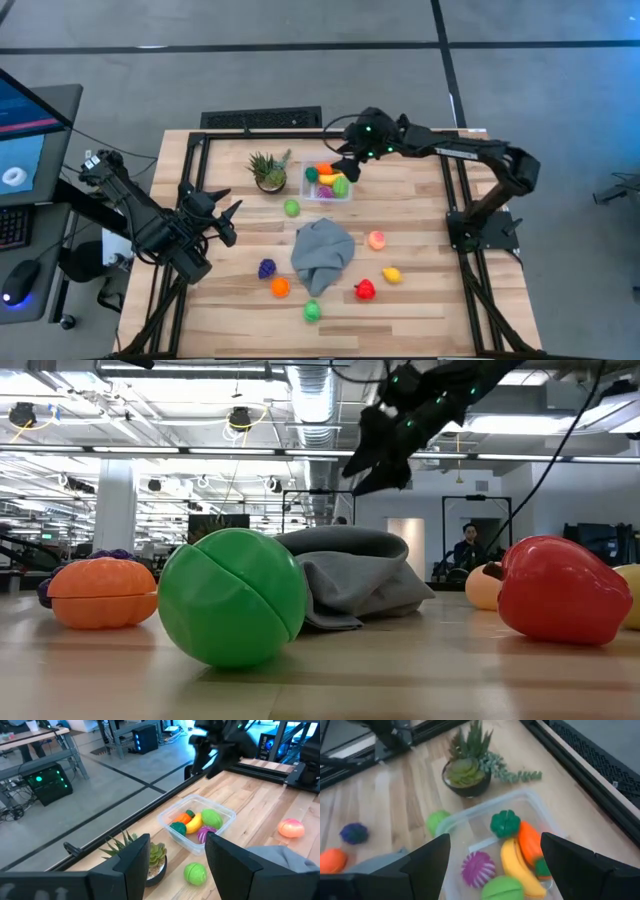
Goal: Pick and placing Produce into tupperware
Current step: Put the violet grapes into the transparent container
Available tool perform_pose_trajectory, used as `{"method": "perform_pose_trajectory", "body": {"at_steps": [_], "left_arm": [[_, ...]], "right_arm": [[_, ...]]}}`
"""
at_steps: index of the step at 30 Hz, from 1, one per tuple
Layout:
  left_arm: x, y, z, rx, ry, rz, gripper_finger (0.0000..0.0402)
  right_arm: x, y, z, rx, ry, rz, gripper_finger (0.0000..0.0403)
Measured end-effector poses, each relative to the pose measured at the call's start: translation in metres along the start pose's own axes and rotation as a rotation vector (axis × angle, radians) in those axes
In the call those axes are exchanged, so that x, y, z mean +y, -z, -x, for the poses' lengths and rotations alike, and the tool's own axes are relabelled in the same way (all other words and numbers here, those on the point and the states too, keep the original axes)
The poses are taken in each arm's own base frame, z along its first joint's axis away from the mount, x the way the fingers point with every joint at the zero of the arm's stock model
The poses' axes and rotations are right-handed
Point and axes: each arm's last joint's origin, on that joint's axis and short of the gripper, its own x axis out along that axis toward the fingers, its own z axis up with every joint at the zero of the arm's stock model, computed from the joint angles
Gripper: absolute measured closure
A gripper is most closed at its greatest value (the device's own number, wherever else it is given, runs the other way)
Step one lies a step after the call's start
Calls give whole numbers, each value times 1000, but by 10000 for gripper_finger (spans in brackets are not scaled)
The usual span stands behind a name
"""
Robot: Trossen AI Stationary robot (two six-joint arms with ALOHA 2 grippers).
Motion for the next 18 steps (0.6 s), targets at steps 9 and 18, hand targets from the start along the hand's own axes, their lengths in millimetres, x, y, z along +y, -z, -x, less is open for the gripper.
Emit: {"method": "perform_pose_trajectory", "body": {"at_steps": [9, 18], "left_arm": [[-1, 2, 0, 64, 5, 0, 221], [-5, 10, -1, 180, 29, -23, 221]], "right_arm": [[21, 2, 40, 42, -21, 56, 70], [59, -6, 89, -94, -91, 175, 70]]}}
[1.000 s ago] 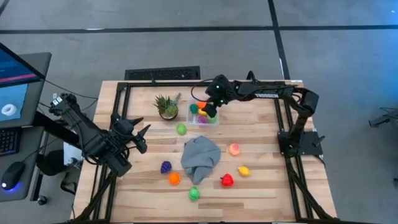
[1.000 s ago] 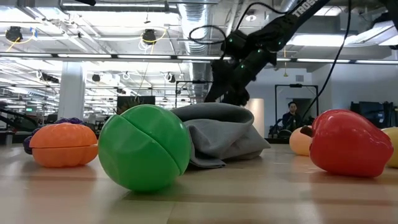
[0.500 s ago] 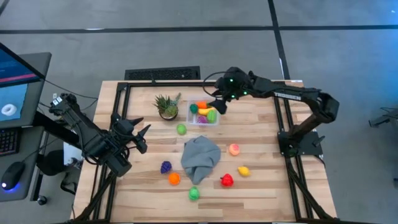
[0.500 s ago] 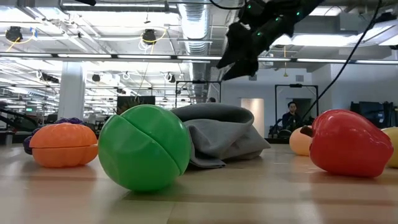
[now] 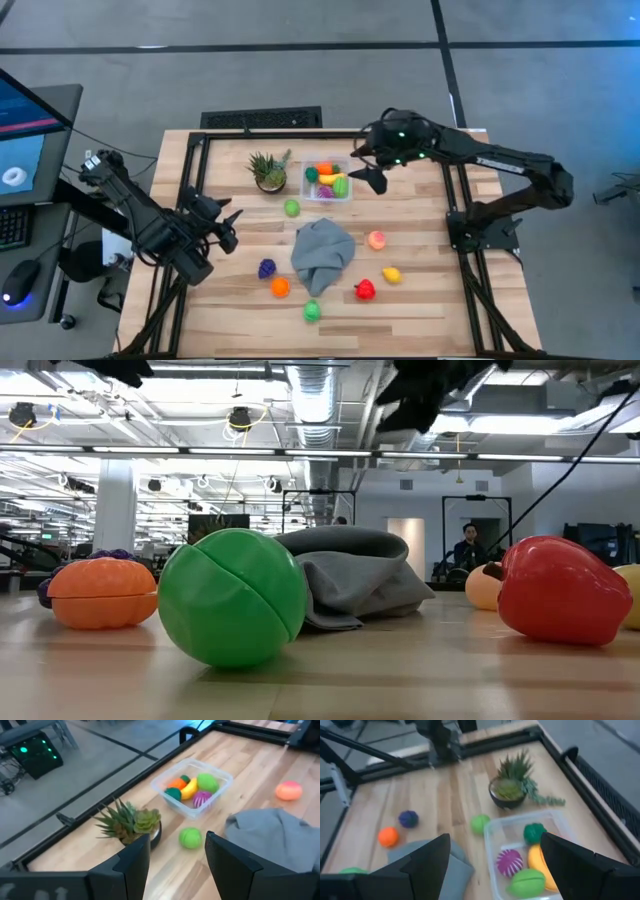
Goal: Pick and placing Produce into tupperware
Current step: Put the violet grapes into the transparent container
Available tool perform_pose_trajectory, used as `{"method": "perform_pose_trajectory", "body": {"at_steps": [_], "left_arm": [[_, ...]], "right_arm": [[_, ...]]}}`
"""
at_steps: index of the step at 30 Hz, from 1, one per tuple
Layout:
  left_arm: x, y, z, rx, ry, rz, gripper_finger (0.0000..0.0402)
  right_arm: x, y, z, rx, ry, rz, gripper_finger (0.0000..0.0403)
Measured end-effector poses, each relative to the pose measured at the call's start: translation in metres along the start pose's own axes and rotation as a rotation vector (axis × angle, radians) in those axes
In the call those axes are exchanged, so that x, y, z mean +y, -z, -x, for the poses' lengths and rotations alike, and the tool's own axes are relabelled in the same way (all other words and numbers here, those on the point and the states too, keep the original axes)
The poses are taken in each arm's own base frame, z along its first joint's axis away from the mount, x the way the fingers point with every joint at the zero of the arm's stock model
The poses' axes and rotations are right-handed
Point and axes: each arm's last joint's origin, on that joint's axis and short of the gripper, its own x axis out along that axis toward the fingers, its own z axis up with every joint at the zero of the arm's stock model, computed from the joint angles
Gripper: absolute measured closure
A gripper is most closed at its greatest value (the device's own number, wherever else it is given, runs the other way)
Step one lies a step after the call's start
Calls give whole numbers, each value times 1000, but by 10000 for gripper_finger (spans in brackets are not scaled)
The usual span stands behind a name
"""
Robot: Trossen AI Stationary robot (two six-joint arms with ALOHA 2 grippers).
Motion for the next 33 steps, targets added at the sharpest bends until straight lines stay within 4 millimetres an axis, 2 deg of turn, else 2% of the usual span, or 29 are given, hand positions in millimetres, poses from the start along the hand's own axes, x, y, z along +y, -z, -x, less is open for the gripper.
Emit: {"method": "perform_pose_trajectory", "body": {"at_steps": [3, 6, 10, 15, 24, 29, 33], "left_arm": [[-4, 9, -5, -1, 5, 6, 221], [-8, 21, -12, -1, 17, 38, 221], [-14, 34, -20, 1, 39, 76, 221], [-14, 39, -22, 26, 44, 73, 221], [-24, 64, -21, 165, 158, 89, 221], [-30, 75, -20, 174, 230, 103, 221], [-35, 87, -24, 259, 296, 89, 221]], "right_arm": [[11, -2, 14, -48, -16, 23, 70], [18, 6, 26, -67, -16, 18, 70], [24, 22, 38, -72, 14, -14, 70], [31, 45, 53, -93, 20, -67, 70], [49, 73, 85, -373, -4, -89, 70], [53, 92, 100, -435, 43, -114, 70], [54, 104, 108, -466, 67, -142, 70]]}}
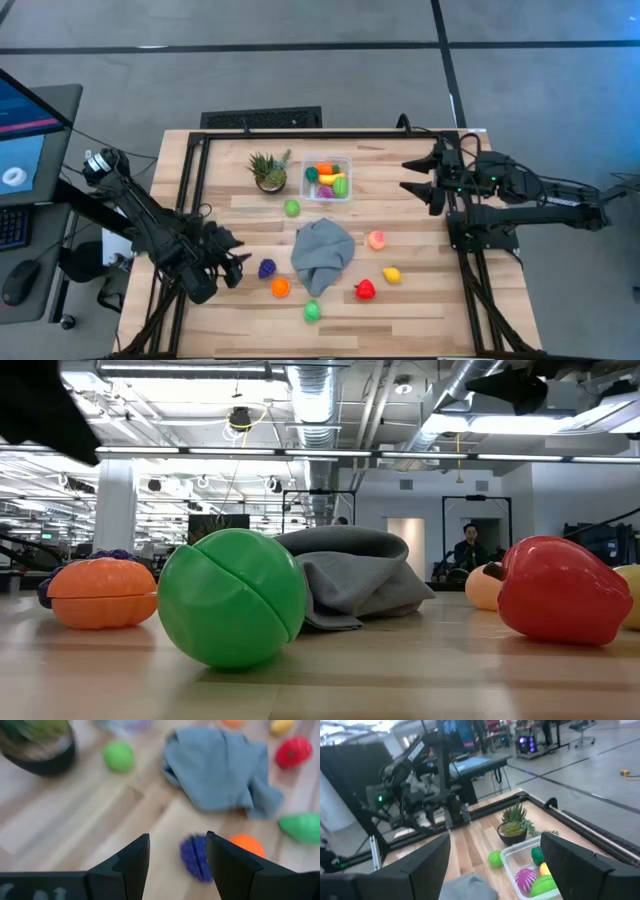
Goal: Pick and placing Produce into tupperware
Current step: Put the violet grapes into the transparent container
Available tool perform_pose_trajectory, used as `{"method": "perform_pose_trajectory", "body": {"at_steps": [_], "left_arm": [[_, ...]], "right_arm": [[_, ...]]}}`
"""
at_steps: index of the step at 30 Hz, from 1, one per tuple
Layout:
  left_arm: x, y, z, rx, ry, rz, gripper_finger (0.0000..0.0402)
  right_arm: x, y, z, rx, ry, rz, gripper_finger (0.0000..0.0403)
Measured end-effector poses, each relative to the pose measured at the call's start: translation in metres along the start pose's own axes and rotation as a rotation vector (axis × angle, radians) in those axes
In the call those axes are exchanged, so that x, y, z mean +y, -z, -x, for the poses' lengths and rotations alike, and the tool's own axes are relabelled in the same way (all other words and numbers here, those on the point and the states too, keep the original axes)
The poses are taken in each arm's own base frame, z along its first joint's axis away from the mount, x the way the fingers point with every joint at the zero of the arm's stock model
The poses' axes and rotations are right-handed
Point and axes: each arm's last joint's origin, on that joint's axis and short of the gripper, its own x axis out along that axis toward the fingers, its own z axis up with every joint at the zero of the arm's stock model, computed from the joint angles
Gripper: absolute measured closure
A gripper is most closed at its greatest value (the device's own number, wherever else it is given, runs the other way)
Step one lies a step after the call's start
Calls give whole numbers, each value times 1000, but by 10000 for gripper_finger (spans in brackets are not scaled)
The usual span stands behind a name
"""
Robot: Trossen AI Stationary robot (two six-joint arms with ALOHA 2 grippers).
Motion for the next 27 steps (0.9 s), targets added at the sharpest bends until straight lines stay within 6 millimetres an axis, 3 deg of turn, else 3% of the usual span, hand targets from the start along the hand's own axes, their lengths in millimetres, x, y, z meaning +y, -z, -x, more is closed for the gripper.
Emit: {"method": "perform_pose_trajectory", "body": {"at_steps": [11, 18, 27], "left_arm": [[0, 11, -21, 115, 97, -11, 213], [-2, 3, -32, 125, 144, -107, 193], [3, -7, -43, 200, 133, -97, 175]], "right_arm": [[-4, 12, 11, -12, 26, -44, 70], [-4, 13, 11, -1, 29, -38, 70], [-4, 13, 11, 0, 28, -36, 70]]}}
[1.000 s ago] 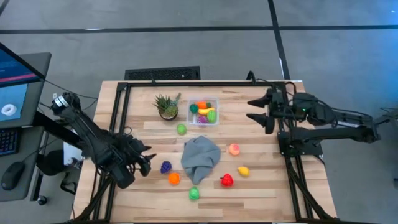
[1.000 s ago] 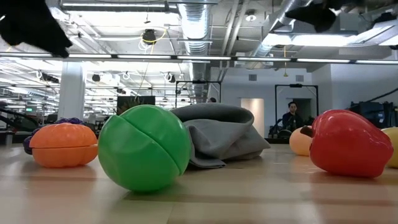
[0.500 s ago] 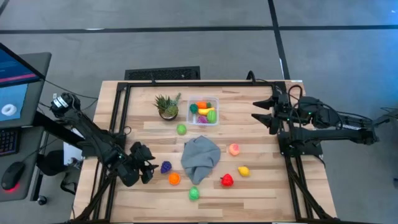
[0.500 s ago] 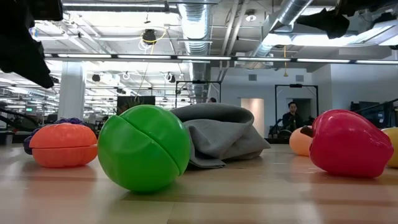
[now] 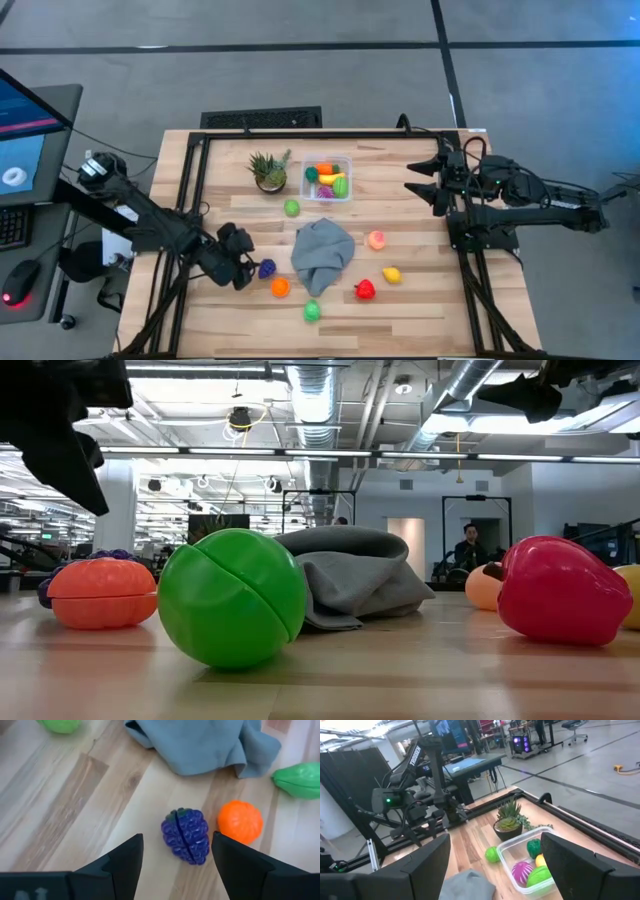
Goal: Pick and placing Produce into tupperware
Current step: Put the violet grapes into the transparent container
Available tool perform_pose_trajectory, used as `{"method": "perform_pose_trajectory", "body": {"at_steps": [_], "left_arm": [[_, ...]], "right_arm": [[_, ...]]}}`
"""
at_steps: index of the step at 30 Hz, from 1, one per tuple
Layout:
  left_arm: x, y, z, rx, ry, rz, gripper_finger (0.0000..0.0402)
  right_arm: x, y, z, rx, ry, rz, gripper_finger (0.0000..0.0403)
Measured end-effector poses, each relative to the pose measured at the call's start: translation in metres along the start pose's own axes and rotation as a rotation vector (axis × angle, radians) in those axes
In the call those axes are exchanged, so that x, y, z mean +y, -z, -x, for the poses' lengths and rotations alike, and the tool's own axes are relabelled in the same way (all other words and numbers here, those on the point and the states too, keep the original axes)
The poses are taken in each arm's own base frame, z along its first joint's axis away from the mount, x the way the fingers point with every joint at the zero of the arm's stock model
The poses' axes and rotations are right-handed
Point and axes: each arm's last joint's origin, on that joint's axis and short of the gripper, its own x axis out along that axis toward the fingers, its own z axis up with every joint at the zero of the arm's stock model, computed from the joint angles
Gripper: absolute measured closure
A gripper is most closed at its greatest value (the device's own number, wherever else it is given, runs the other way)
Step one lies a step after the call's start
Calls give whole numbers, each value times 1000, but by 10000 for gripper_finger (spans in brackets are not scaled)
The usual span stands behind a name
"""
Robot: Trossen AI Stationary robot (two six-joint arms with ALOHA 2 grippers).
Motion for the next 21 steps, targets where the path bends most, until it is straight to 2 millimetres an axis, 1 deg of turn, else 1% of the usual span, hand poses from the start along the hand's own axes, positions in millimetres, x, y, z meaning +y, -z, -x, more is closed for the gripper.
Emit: {"method": "perform_pose_trajectory", "body": {"at_steps": [8, 12, 16, 19, 21], "left_arm": [[6, -8, -5, 48, 6, 47, 143], [6, -12, -7, 42, 23, 53, 136], [3, -14, -20, 77, 37, 72, 136], [-5, -13, -36, 120, 87, 56, 136], [-8, -13, -42, 120, 101, 57, 136]], "right_arm": [[0, 0, 0, 0, 2, 0, 70], [0, 0, 0, -1, 2, 0, 70], [0, 0, 0, -1, 2, 0, 70], [0, 0, 0, -1, 2, -1, 70], [0, 0, 0, -1, 3, -7, 70]]}}
